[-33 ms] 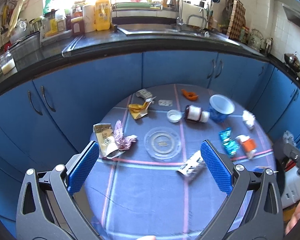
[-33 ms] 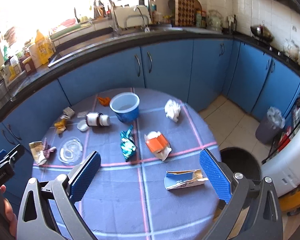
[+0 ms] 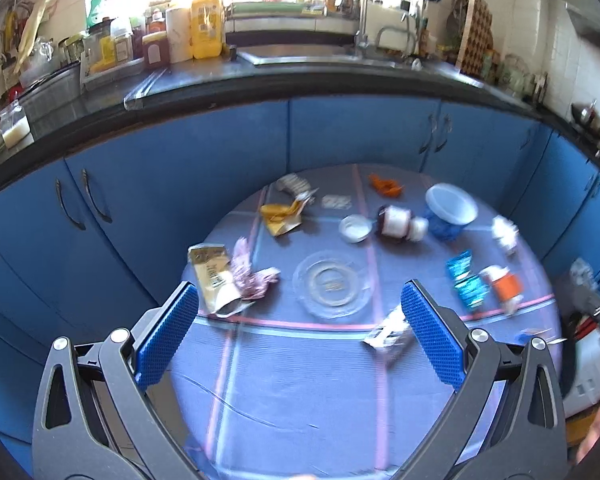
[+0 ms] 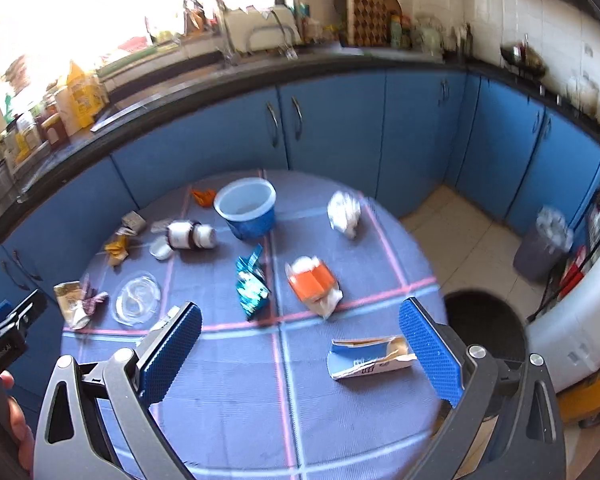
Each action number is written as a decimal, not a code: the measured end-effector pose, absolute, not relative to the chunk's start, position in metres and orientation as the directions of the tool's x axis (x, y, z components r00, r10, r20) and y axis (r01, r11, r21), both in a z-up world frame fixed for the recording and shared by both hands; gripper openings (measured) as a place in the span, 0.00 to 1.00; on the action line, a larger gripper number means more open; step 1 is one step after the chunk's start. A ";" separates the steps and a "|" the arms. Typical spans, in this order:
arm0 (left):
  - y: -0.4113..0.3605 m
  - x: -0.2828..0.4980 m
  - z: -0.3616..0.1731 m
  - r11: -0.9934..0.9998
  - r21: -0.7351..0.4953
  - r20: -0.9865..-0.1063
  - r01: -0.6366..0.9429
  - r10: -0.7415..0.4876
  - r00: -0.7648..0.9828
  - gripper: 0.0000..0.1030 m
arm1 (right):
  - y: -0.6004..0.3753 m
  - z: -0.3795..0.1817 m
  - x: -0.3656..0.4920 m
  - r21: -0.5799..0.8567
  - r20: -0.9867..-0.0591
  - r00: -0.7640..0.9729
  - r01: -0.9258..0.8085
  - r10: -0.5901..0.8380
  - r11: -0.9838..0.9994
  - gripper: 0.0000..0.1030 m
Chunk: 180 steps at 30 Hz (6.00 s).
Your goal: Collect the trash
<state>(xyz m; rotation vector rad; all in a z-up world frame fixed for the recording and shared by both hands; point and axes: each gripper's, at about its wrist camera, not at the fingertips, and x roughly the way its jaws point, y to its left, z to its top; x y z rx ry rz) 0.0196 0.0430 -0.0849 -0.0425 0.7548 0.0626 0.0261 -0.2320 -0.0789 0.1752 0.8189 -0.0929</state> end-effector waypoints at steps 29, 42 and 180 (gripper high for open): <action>-0.043 0.072 -0.200 0.973 0.020 -0.832 0.229 -0.111 0.544 0.62 | -0.264 -0.194 0.071 -0.097 -0.831 0.529 0.165 -0.171 0.982 0.93; -0.053 0.059 -0.175 0.972 -0.025 -0.802 0.233 -0.158 0.575 0.29 | -0.247 -0.174 0.055 -0.073 -0.786 0.609 0.078 -0.105 0.994 0.74; 0.059 0.123 -0.183 0.997 0.014 -0.798 -0.080 0.059 0.600 0.54 | -0.195 -0.132 0.117 -0.174 -0.732 0.653 0.095 -0.193 0.980 0.89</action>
